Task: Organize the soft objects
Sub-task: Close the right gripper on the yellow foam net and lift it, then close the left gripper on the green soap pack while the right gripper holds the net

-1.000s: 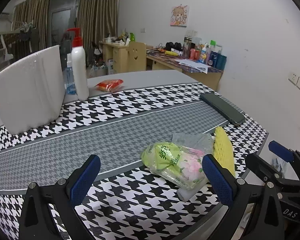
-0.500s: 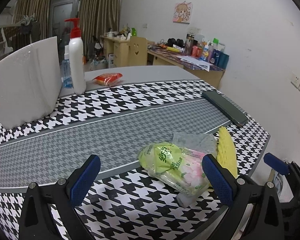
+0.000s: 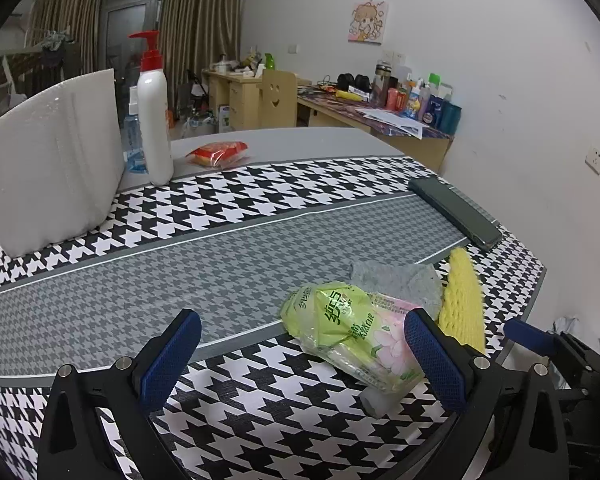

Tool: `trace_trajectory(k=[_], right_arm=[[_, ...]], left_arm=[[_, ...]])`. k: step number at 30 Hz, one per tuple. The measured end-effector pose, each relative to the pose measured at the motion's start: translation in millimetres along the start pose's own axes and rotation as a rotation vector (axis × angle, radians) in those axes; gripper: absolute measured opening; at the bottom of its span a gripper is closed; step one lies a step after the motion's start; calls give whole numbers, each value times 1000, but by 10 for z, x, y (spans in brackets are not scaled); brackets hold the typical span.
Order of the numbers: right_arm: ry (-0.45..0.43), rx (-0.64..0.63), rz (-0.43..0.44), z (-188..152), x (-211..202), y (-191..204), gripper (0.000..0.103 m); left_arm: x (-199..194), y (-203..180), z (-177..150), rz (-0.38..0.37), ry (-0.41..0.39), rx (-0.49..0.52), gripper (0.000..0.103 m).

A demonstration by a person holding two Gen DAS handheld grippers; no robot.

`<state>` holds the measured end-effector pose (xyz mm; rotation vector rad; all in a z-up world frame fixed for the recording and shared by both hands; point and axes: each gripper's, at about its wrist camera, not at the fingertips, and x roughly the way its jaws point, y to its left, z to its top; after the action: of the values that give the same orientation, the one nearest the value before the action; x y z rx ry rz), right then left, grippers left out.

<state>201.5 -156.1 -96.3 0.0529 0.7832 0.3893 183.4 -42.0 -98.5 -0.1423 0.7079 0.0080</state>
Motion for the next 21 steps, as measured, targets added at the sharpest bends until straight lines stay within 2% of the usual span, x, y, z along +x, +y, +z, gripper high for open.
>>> trace_trajectory(k=[7,9,10,15,17,21], right_arm=[[49,9,31,4,89,-18,71],[62,6,55,4,89,-13,58],[64,7,62,9,81,-16,55],[48,-5,63,16,-20,-33,28],[39,-7,56,24,-55,-53,23],[18,5,44,45,-125,-109,20]], left_arm=[[26,18,-2,1,8,-1,102],[29,10,-1,3,9,3,102],[32,7,0,2,10,4,102],[33,-29,3,-4,10,12,102],[35,-29,9,-8,15,6,102],[27,-32,18,11,3,0,102]])
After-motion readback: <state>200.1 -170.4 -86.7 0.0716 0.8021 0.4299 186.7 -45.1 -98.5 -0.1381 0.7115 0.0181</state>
